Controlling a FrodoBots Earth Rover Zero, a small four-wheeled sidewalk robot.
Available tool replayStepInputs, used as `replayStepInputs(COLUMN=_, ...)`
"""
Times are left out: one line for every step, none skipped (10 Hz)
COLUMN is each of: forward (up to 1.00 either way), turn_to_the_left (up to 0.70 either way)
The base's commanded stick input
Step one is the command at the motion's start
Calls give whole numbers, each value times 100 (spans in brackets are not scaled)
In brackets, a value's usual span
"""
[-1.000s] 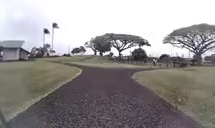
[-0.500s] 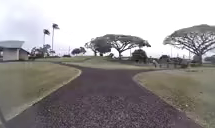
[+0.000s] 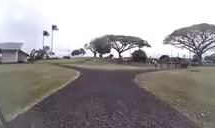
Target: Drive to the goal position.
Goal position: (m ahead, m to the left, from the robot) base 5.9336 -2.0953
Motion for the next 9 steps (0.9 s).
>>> replayStepInputs(forward=70, turn_to_the_left=0)
replayStepInputs(forward=70, turn_to_the_left=0)
replayStepInputs(forward=70, turn_to_the_left=0)
replayStepInputs(forward=70, turn_to_the_left=0)
replayStepInputs(forward=70, turn_to_the_left=0)
replayStepInputs(forward=70, turn_to_the_left=0)
replayStepInputs(forward=70, turn_to_the_left=0)
replayStepInputs(forward=70, turn_to_the_left=0)
replayStepInputs(forward=70, turn_to_the_left=0)
